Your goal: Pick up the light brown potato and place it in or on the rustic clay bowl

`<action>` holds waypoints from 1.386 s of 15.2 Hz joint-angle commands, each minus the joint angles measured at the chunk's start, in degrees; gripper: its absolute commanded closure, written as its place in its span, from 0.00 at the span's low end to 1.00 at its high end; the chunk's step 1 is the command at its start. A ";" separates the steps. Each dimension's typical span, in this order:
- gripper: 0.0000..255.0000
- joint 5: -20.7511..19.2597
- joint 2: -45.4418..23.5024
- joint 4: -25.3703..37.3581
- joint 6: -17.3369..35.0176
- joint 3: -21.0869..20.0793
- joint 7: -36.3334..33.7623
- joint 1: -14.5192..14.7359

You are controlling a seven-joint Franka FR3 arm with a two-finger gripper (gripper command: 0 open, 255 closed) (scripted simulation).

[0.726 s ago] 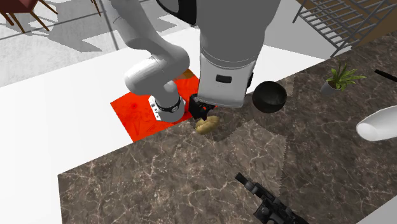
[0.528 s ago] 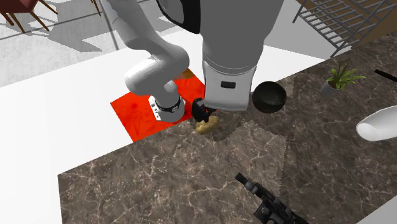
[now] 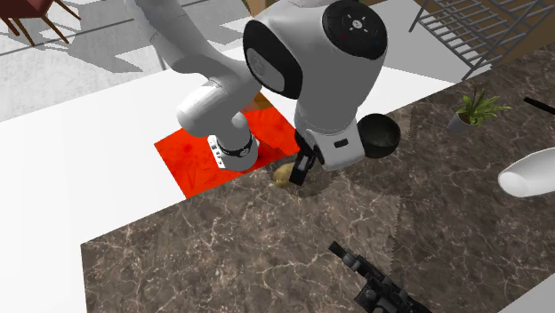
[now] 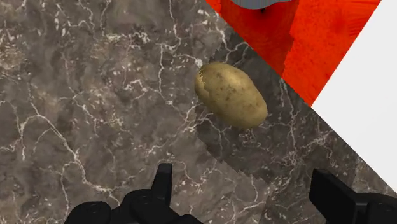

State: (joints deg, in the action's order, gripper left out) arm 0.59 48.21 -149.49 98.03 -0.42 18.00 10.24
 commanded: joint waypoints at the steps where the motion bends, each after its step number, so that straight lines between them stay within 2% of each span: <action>1: 0.00 -0.90 -0.38 -3.52 3.22 0.63 5.66 2.40; 10: 0.00 -6.08 -0.43 -19.19 16.43 3.82 28.04 11.38; 17: 0.00 -6.83 -3.50 -23.35 23.67 4.29 27.93 10.93; 21: 0.00 -6.89 -3.83 -23.67 24.31 4.32 27.92 10.89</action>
State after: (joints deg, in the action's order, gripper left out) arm -6.28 44.39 -173.08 122.24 3.89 45.91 21.14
